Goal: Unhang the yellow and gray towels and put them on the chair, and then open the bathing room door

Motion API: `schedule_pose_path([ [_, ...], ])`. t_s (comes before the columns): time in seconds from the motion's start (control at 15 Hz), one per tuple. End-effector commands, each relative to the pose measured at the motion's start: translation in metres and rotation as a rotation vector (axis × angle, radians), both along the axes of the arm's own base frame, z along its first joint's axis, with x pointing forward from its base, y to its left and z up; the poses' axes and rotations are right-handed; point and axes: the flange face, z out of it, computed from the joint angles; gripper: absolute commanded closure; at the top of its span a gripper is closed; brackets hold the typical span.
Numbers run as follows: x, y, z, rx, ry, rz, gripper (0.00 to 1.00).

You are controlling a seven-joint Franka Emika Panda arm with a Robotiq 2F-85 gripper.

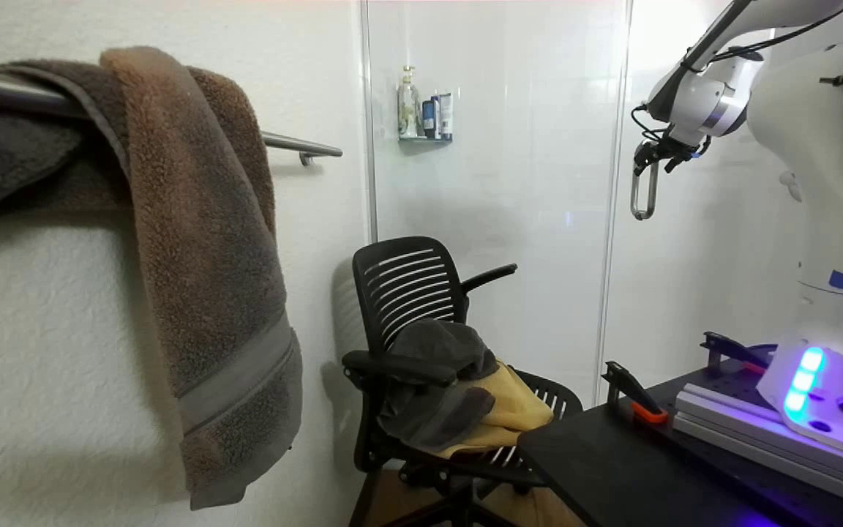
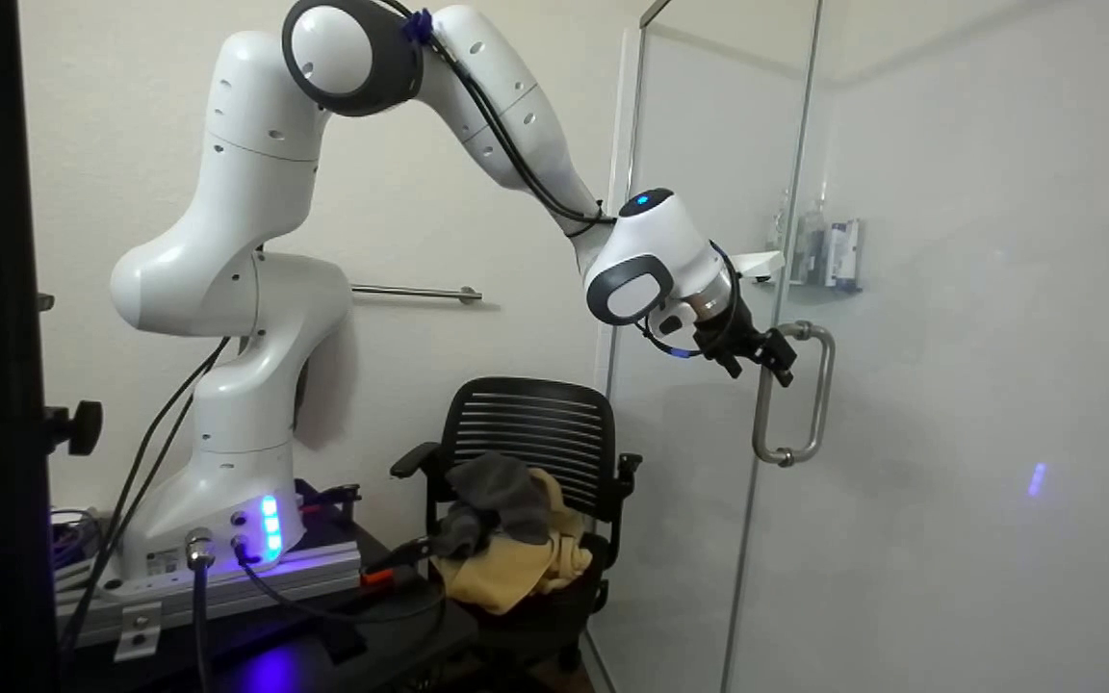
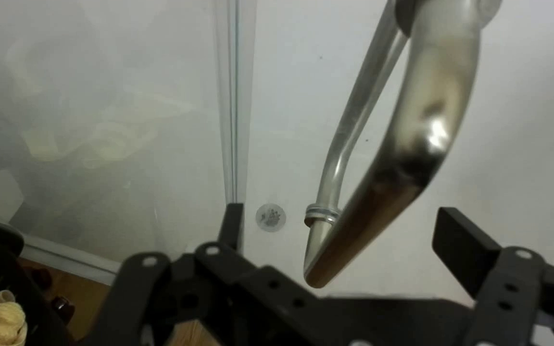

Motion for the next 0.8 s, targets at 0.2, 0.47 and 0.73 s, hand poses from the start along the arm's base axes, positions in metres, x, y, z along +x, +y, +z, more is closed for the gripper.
schedule_pose_path([
  [0.2,-0.0054,-0.0048,-0.0045,0.011,0.011,-0.009,0.49],
  [0.47,-0.0053,-0.0039,-0.0018,-0.001,0.015,-0.013,0.77],
  [0.73,-0.0084,-0.0018,0.0015,0.049,0.078,-0.041,0.97],
])
